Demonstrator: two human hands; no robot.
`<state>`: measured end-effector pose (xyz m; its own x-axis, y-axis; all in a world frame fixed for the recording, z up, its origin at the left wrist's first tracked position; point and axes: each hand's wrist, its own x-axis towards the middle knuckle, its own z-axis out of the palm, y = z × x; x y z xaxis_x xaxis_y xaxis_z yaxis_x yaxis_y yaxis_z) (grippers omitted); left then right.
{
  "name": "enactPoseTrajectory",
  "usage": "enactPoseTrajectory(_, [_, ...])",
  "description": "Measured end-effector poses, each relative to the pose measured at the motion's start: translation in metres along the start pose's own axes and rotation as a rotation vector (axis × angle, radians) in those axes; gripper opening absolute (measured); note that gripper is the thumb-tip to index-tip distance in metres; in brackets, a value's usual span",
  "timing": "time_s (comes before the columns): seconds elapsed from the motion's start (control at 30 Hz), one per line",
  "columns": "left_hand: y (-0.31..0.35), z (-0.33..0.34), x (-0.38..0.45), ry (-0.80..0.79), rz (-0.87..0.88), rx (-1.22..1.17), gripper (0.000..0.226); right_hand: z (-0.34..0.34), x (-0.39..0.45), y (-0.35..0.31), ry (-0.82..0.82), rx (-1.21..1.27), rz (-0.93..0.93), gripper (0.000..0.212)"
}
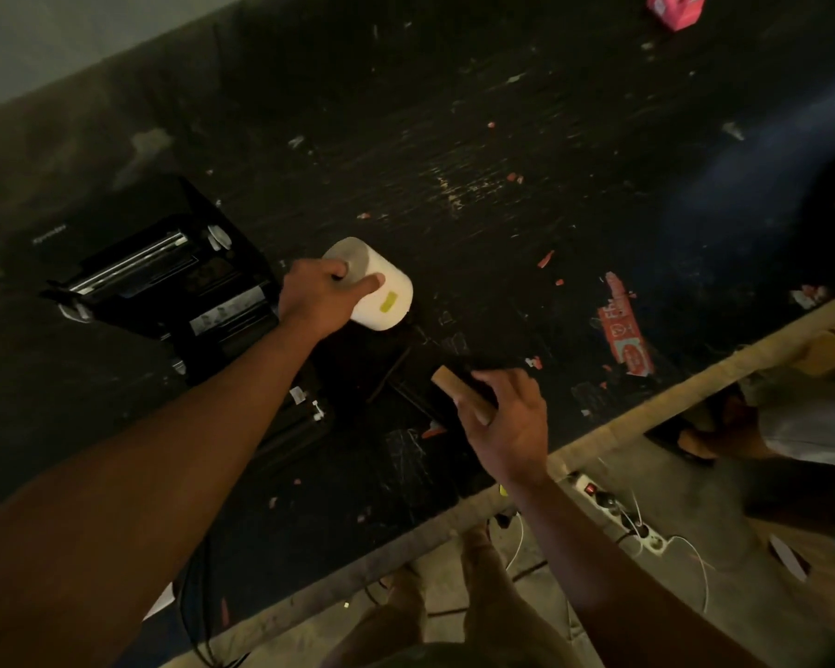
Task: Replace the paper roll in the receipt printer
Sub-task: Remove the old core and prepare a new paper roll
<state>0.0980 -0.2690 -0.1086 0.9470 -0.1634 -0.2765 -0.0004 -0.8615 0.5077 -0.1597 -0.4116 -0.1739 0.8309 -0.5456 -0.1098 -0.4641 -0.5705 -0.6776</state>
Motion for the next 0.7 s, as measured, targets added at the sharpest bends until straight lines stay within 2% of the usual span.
enactPoseTrajectory(0.13, [-0.004,-0.017,-0.031,-0.048,-0.193,-0.445,0.055,-0.015,0.027,-0.053,0.095,0.138,-0.191,0.033])
enactPoseTrajectory(0.27, [-0.004,-0.024,-0.070,-0.106,-0.286,-0.694,0.047,-0.025,0.052,-0.101,0.095,0.097,-0.321,0.043])
enactPoseTrajectory(0.37, [-0.005,-0.023,-0.094,-0.086,-0.321,-0.797,0.041,-0.027,0.052,-0.113,0.050,0.054,-0.388,0.041])
enactPoseTrajectory(0.5, [-0.009,-0.022,-0.112,-0.023,-0.340,-0.845,0.025,-0.029,0.044,-0.114,0.049,0.121,-0.412,0.020])
enactPoseTrajectory(0.7, [-0.021,-0.026,-0.124,0.021,-0.326,-0.886,0.024,-0.041,0.037,-0.114,-0.037,0.167,-0.442,0.012])
